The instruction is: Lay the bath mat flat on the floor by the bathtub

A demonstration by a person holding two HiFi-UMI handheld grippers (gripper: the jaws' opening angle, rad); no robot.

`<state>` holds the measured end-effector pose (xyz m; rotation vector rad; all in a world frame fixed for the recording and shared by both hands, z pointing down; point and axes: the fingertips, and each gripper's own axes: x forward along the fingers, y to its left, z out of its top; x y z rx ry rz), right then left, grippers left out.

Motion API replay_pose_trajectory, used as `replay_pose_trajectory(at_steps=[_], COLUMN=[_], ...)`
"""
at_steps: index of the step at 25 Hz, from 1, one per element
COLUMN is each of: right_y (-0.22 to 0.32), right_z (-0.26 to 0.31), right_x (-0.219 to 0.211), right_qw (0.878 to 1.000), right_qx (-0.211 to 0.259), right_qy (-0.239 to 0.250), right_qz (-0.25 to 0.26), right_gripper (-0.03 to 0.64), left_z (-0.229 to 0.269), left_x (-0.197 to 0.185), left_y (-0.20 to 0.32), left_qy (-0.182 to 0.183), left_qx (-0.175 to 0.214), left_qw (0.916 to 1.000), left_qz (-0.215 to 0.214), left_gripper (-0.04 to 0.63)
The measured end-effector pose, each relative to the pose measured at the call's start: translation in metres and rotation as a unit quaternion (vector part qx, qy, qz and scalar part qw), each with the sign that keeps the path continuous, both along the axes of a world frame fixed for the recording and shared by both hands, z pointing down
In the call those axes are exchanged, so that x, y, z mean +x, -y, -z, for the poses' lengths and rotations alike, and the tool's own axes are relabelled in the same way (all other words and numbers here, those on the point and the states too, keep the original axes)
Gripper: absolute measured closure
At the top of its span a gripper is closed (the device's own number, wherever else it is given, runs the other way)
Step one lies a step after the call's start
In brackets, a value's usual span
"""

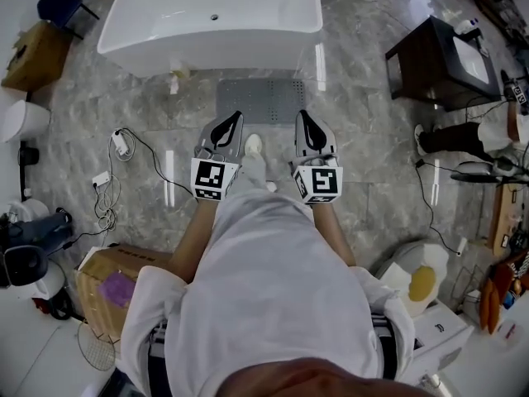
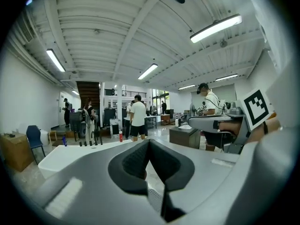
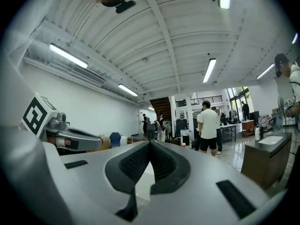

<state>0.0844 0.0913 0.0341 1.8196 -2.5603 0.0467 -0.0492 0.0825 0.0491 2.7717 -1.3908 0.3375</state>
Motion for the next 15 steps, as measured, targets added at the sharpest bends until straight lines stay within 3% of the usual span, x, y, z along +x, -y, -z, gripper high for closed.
replay_pose_trajectory(at_steps=[15], right_y=[-0.03], right_z=[0.038], right_x=[-0.005], right_qw=[0.999], right_qx=[0.051], right_qy=[-0.006], right_qz=[0.013], right_gripper=[0.617], left_z=[0.048], left_x=[0.018], left_y=[-0.03], left_qy=[-0.022], left_qx=[0.062], left_qw=[0.9977], left_qz=[-0.017], left_gripper=[0.597])
